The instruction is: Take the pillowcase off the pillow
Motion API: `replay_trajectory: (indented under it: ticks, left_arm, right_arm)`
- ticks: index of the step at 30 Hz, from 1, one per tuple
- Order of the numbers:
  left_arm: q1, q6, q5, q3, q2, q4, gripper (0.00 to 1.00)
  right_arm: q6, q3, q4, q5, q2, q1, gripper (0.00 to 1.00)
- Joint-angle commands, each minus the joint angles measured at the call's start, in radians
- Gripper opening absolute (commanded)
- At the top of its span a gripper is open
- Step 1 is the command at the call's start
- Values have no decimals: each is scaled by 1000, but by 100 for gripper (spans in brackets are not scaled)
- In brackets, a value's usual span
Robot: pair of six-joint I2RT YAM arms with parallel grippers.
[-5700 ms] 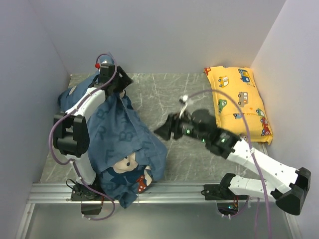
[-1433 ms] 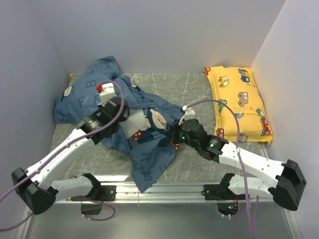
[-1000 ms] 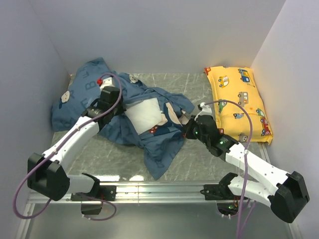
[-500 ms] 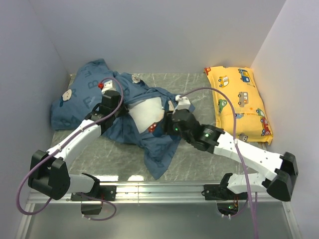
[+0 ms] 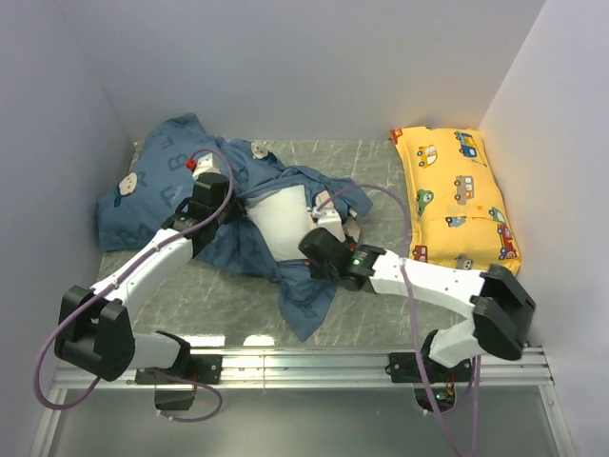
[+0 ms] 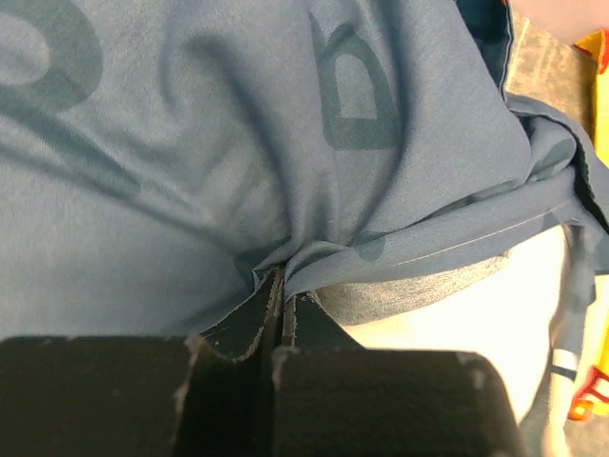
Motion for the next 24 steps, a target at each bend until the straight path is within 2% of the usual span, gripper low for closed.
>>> replay_trajectory:
  ticks: [1,2,4,8,9,11,13,16,18,19,20,24]
  left_arm:
    - [56,-11,68,13,27,-42,1]
    - [86,-8,78,25,27,-45,0]
    - [126,-3,116,40,24,-56,0]
    - [278,-9,189,56,5,-58,1]
    - [298,-11,206,57,4,-51,0]
    - [315,-2,225,68,19,-56,1]
    - [282,15,258,68,37,-50,1]
    - [188,55,220,77,53,-80,1]
    - [127,92,163,97,68,-119,5]
    - [92,101,127,103,77,-136,8]
    - [40,113,64,112,79,-160,16]
    - [-4,115,3,116,57,-180,33]
  right_arm:
    - [39,-123,23,3,-162,-35,4]
    - [42,-178,34,-15,-177,-64,0]
    - [48,-231,69,-55,-217,-92,0]
    - [65,-402,165,-154,-303,-188,0]
    - [66,-429,225,-191,-312,-239,0]
    - [73,-453,264,-273,-288,-262,0]
    - [73,-438,297,-311,-219,-262,0]
    - [73,-406,374,-371,-121,-262,0]
    - [70,-404,456,-417,-89,-264,0]
    - [76,-401,465,-417,-63,-262,0]
    - [73,-382,471,-451,-55,-264,0]
    - [63,-366,515,-479,-61,-262,0]
